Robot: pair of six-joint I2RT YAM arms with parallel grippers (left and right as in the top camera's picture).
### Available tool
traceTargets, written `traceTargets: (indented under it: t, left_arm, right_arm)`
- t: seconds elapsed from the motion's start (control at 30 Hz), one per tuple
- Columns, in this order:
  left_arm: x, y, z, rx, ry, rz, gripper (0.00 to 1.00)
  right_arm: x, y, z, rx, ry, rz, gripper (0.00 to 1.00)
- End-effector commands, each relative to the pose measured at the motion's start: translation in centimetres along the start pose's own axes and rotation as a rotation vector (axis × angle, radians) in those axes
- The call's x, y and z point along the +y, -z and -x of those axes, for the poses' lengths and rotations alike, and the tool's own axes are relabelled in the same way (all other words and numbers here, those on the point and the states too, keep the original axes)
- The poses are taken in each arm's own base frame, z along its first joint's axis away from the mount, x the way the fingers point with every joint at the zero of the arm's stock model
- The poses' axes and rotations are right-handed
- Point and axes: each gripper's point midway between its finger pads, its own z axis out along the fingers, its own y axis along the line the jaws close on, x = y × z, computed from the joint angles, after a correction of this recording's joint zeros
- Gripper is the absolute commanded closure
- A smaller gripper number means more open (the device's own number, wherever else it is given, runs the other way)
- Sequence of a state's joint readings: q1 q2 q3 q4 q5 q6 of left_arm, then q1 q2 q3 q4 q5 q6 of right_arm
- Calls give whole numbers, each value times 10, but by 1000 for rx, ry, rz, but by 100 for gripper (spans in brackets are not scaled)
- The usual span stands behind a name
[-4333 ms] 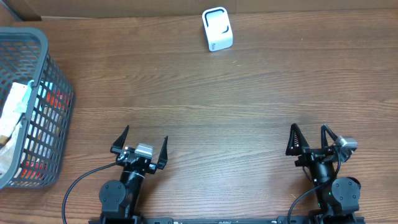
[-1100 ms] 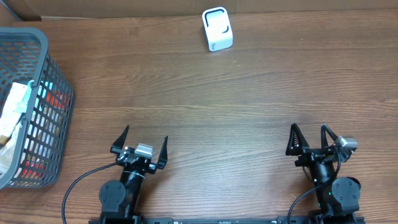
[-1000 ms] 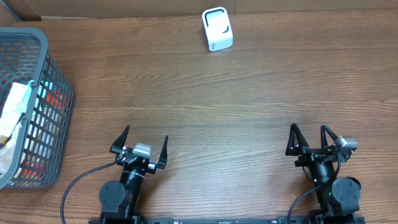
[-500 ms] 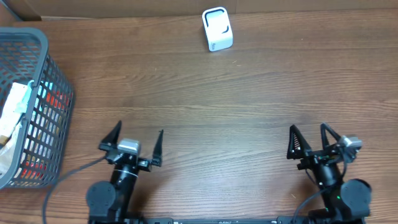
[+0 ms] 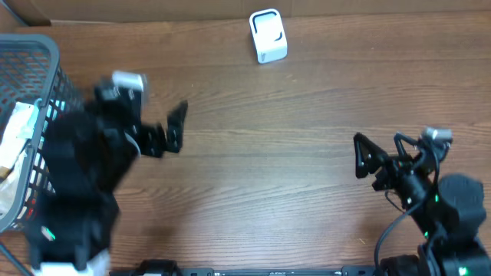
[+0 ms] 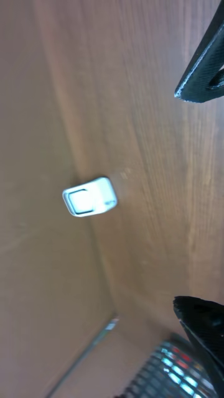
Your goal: Scan the item barcode
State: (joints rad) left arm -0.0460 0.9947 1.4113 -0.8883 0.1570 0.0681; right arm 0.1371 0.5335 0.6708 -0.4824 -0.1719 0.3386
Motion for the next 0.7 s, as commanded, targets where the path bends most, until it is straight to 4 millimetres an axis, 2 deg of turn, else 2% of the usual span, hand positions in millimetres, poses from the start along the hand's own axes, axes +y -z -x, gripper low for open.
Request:
traceTargets:
  t: [0.0, 0.1, 0.13, 0.27, 0.33, 0.4, 0.47, 0.57, 0.67]
  left_arm:
    - [2, -2, 55, 19, -72, -8, 0]
    - [6, -7, 89, 10, -76, -4, 0]
    - [2, -11, 98, 0, -42, -34, 0]
    - [-27, -27, 105, 19, 49, -219, 0]
    - [-21, -35, 103, 33, 41, -194, 0]
    - [5, -40, 100, 47, 76, -65, 0]
    - [45, -39, 95, 52, 195, 112, 0]
    - [106, -24, 86, 43, 350, 286, 0]
    - [158, -6, 74, 31, 438, 408, 0]
  right_arm:
    - [15, -8, 8, 62, -4, 57, 0]
    - [17, -18, 3, 107, -14, 74, 0]
    - [16, -20, 0, 122, -18, 74, 0]
    - [19, -27, -10, 175, -31, 102, 0]
    - [22, -28, -13, 191, -35, 121, 0]
    - [24, -28, -14, 202, -37, 138, 0]
    - [26, -28, -16, 209, -38, 146, 0]
    - [25, -28, -17, 215, -41, 142, 0]
    - [24, -27, -20, 225, -44, 139, 0]
